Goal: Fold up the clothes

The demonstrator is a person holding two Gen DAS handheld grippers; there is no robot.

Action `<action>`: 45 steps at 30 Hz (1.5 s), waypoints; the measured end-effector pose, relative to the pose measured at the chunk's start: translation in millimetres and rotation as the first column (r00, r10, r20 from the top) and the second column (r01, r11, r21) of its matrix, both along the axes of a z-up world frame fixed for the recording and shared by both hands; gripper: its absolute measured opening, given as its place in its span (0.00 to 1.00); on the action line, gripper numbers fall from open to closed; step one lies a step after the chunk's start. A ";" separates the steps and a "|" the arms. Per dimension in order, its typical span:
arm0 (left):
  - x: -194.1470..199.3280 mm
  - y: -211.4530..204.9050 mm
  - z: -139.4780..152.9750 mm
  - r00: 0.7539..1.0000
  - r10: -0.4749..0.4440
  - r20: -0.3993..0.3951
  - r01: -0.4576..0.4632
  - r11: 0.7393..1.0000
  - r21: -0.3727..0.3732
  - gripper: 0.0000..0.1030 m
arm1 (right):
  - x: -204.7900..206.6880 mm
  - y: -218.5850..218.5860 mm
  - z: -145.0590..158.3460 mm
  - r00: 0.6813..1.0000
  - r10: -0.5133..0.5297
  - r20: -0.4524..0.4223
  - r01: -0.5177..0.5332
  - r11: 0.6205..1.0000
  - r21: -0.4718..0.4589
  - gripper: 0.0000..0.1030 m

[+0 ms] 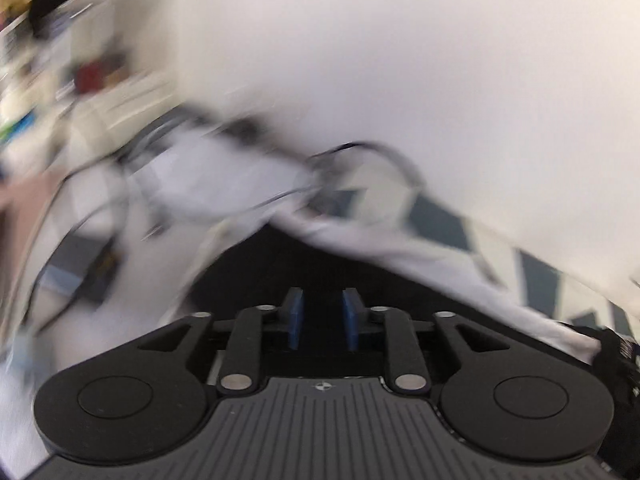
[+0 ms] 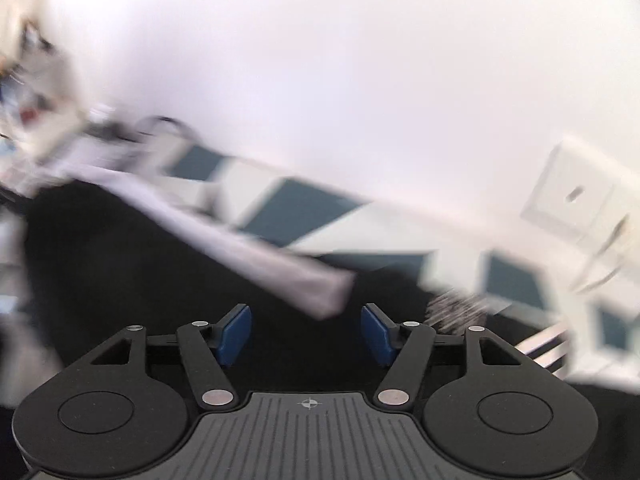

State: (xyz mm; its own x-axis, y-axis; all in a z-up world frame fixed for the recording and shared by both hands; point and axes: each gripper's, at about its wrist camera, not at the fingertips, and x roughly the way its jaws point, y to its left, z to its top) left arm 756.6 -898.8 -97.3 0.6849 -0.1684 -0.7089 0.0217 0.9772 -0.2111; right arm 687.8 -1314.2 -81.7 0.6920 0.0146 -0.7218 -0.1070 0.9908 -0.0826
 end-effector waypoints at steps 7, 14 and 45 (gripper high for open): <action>62.0 -85.2 -43.3 0.966 -0.226 -0.125 0.233 0.971 0.045 0.38 | 64.1 27.9 -60.3 0.994 0.074 -0.082 -0.084 0.988 -0.133 0.48; 83.6 -107.6 -80.8 0.981 -0.164 -0.101 0.178 0.973 0.145 0.39 | 68.4 22.5 -65.6 0.994 0.092 -0.066 -0.095 0.995 -0.042 0.01; 8.8 -76.7 -20.6 0.958 -0.282 -0.047 0.280 0.959 -0.045 0.75 | -154.6 -118.9 10.2 0.649 -0.744 0.157 0.711 0.667 0.223 0.99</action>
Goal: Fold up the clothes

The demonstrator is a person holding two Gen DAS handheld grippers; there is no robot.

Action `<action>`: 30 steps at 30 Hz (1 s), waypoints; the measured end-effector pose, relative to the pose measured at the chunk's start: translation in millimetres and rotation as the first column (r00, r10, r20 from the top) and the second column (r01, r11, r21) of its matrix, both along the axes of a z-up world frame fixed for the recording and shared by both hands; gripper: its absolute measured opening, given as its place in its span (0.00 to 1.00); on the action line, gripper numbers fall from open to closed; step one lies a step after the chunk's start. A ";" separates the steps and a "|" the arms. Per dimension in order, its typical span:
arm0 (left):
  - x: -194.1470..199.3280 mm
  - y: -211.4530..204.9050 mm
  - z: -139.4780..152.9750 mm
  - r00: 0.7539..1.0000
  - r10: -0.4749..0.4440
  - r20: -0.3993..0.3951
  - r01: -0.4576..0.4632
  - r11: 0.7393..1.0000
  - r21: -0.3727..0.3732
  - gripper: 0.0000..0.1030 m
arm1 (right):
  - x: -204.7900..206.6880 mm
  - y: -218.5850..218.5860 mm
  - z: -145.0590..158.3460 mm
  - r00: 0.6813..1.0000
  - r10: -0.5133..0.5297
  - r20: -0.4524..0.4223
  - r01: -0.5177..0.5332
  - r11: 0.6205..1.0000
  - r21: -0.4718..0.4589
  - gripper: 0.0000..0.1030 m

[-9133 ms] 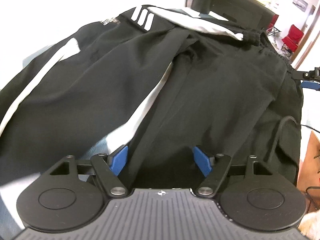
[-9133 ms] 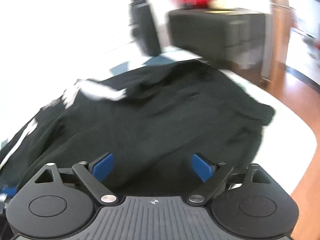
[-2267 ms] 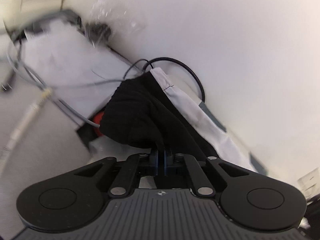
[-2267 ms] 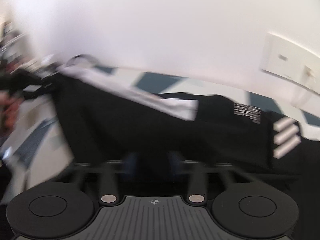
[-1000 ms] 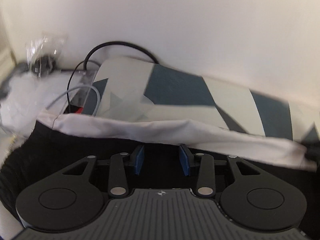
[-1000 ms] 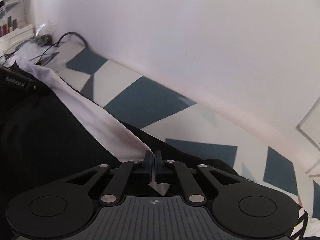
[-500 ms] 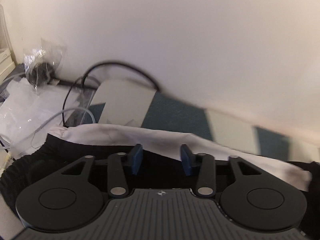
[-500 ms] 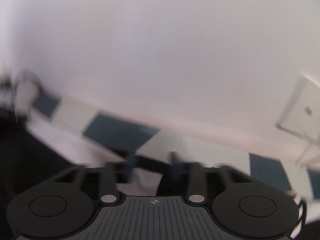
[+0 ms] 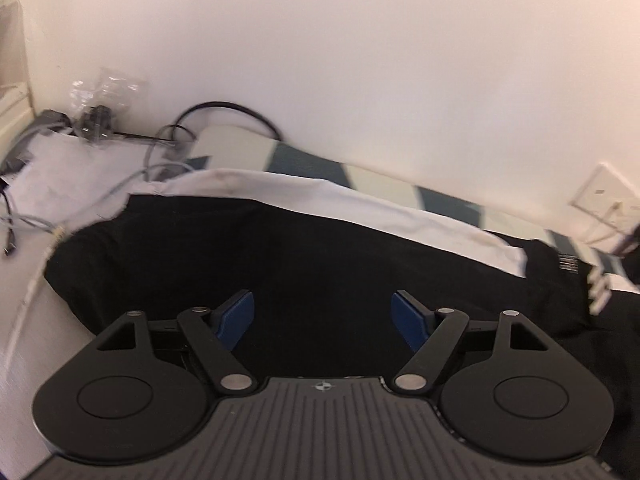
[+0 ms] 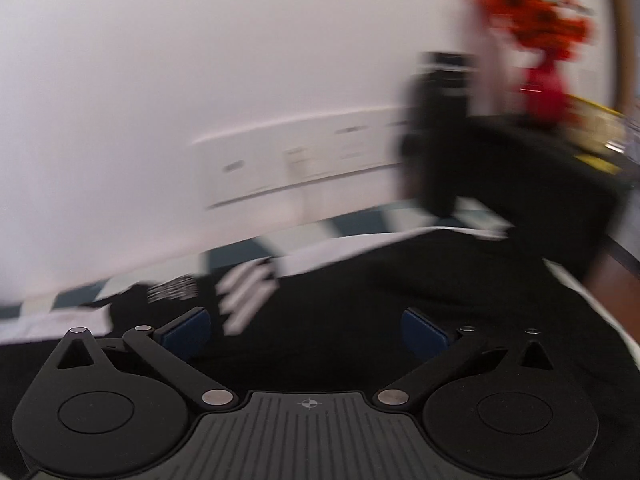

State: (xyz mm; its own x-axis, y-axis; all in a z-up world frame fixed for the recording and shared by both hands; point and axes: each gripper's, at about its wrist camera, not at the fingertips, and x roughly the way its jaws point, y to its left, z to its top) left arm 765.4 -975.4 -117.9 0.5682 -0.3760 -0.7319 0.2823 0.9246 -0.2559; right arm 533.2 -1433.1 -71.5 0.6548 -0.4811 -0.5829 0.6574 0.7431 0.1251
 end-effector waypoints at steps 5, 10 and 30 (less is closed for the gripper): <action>-43.2 4.5 17.5 1.000 0.018 0.018 -0.017 0.998 -0.056 0.75 | -63.6 -12.1 15.9 0.994 -0.101 0.044 0.101 0.995 0.017 0.99; -89.3 25.7 36.8 0.997 0.069 0.029 -0.067 0.996 -0.059 0.75 | -109.8 -3.3 28.8 0.991 -0.100 0.092 0.098 0.995 0.027 0.99; -360.3 86.1 20.7 0.872 0.490 0.000 -0.490 0.871 0.030 0.82 | -305.1 -33.0 77.5 0.969 0.211 0.126 -0.222 0.971 0.085 0.99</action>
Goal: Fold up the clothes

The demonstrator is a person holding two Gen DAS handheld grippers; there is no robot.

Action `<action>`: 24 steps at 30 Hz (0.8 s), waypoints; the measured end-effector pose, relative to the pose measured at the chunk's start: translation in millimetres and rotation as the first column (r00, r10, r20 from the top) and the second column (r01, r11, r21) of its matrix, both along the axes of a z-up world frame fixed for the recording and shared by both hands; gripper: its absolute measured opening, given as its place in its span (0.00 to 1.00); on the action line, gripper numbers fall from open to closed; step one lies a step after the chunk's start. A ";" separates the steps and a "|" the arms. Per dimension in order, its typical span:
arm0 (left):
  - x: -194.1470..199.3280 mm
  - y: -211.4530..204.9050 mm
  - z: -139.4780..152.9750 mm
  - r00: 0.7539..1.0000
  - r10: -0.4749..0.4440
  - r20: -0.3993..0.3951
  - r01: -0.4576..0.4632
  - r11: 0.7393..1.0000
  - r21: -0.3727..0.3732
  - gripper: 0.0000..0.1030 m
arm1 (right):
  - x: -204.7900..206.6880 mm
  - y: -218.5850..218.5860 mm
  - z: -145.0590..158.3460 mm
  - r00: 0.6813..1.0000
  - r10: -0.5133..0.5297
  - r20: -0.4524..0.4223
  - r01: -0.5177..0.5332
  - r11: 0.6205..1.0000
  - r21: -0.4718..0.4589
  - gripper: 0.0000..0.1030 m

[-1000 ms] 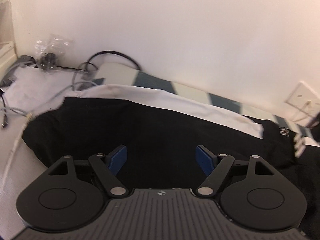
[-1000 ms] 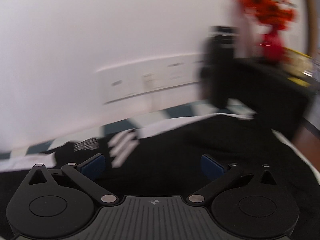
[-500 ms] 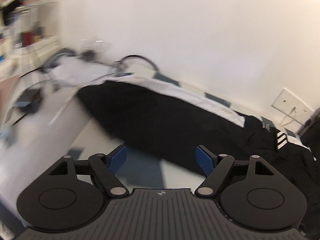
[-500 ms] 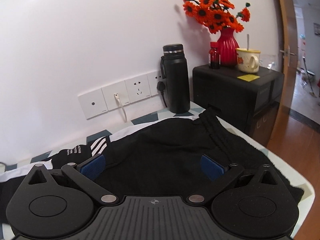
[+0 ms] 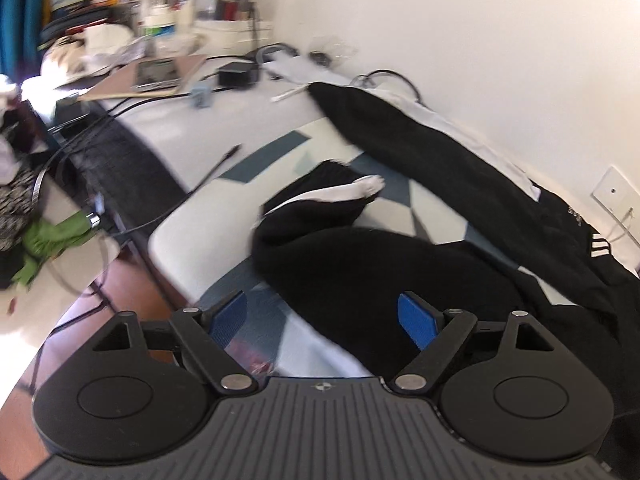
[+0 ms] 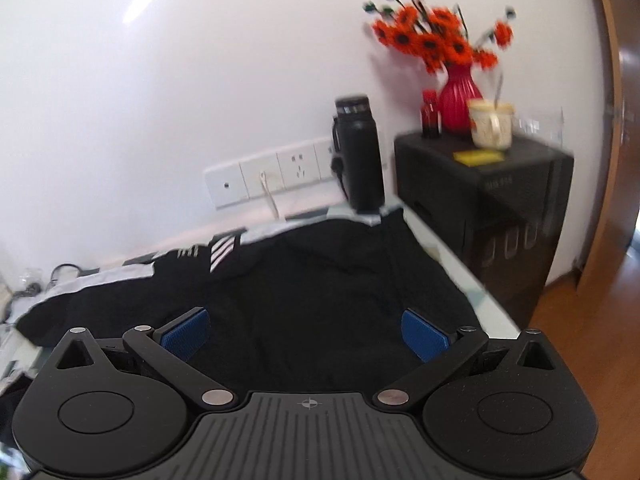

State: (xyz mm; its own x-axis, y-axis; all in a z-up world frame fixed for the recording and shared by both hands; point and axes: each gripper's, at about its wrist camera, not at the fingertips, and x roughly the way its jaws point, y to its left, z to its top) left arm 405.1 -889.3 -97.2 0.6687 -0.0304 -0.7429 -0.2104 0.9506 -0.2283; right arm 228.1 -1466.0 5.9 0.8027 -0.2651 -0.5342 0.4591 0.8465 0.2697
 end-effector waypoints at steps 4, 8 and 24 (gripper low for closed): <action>-7.6 15.3 16.0 1.000 0.023 0.021 -0.023 1.000 -0.007 0.83 | -10.2 -6.3 2.4 0.996 0.015 0.091 -0.028 0.988 0.151 0.99; 12.1 23.3 22.2 0.998 -0.035 0.050 0.031 0.996 0.085 0.84 | -4.0 12.4 12.9 0.992 0.071 0.103 -0.083 0.990 0.113 0.99; 183.4 -3.0 -42.6 0.858 -0.464 -0.223 0.506 0.837 0.206 0.34 | 104.0 132.1 -39.8 0.957 0.276 -0.088 -0.262 0.954 0.149 0.75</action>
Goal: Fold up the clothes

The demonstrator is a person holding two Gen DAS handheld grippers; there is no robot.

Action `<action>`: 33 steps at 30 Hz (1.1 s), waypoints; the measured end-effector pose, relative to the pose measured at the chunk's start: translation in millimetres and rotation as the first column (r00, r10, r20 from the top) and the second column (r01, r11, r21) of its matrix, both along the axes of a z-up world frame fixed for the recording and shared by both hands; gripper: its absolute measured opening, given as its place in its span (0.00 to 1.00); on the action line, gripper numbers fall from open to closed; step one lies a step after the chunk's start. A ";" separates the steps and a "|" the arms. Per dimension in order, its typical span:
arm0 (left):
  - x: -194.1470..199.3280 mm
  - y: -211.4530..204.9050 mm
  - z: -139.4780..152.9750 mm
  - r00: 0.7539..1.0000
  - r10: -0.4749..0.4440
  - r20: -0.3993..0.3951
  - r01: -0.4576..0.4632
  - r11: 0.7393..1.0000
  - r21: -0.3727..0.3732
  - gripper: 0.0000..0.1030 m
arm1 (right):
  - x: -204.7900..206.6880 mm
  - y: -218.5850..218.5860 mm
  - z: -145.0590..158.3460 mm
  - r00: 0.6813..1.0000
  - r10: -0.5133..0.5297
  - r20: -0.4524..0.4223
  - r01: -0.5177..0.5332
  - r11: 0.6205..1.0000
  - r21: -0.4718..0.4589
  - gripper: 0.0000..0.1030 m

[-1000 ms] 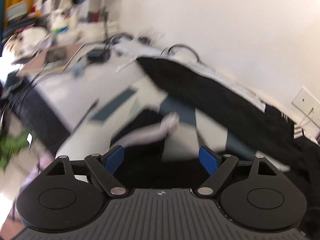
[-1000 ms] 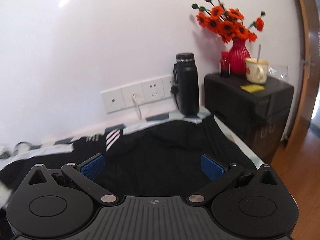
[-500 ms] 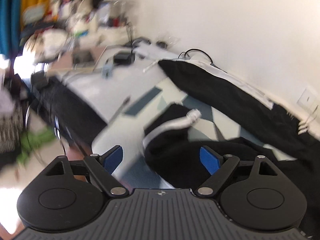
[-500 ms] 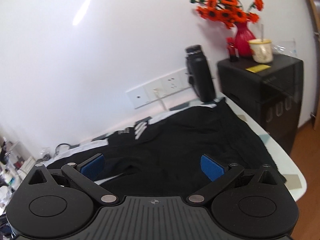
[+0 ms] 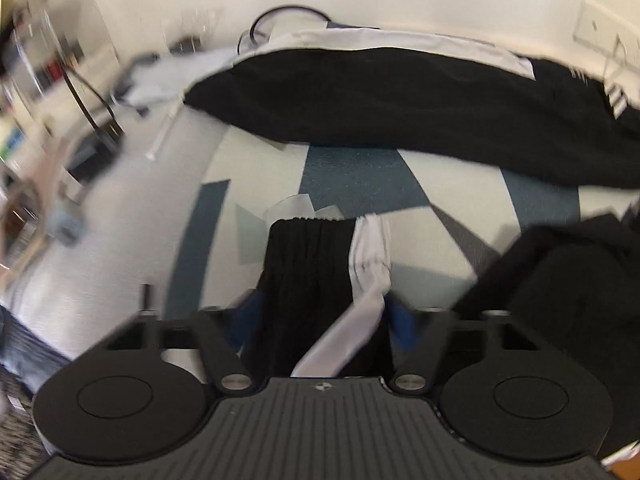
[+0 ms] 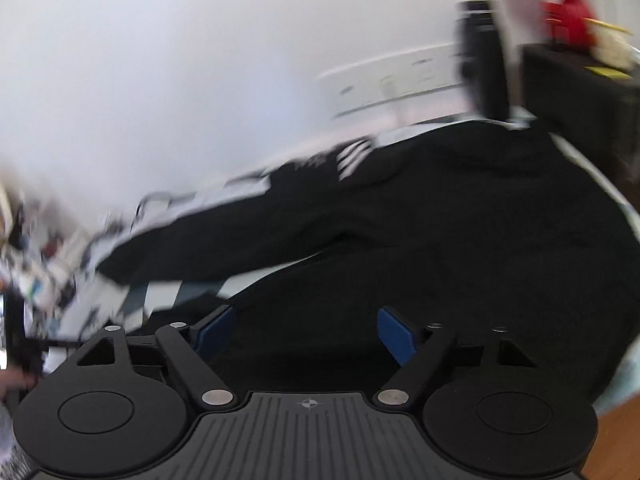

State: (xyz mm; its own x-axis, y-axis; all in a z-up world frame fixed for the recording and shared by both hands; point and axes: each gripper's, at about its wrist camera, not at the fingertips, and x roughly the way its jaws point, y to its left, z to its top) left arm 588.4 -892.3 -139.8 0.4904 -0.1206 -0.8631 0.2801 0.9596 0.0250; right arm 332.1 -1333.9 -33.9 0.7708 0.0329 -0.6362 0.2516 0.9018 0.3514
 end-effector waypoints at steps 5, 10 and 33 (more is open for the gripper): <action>-4.6 28.7 10.2 0.994 -0.004 0.106 0.018 0.991 -0.134 0.07 | 86.6 81.8 -21.4 0.982 0.185 -0.041 -0.188 0.978 -0.092 0.63; -17.8 92.6 37.8 0.976 0.148 0.160 -0.081 0.927 -0.366 0.06 | 174.8 153.5 -59.4 0.952 0.268 -0.151 -0.296 0.931 -0.213 0.64; -43.7 151.4 84.7 0.855 0.364 0.369 -0.176 0.873 -0.455 0.06 | 205.4 118.8 -19.4 0.993 0.051 0.102 -0.028 0.975 -0.218 0.05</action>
State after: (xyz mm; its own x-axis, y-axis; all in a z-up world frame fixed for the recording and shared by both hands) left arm 544.7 -740.8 -55.1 0.8616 -0.2064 -0.4638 0.0587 0.9480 -0.3128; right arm 537.6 -1215.1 -53.2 0.8353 -0.0645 -0.5460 0.1858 0.9678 0.1698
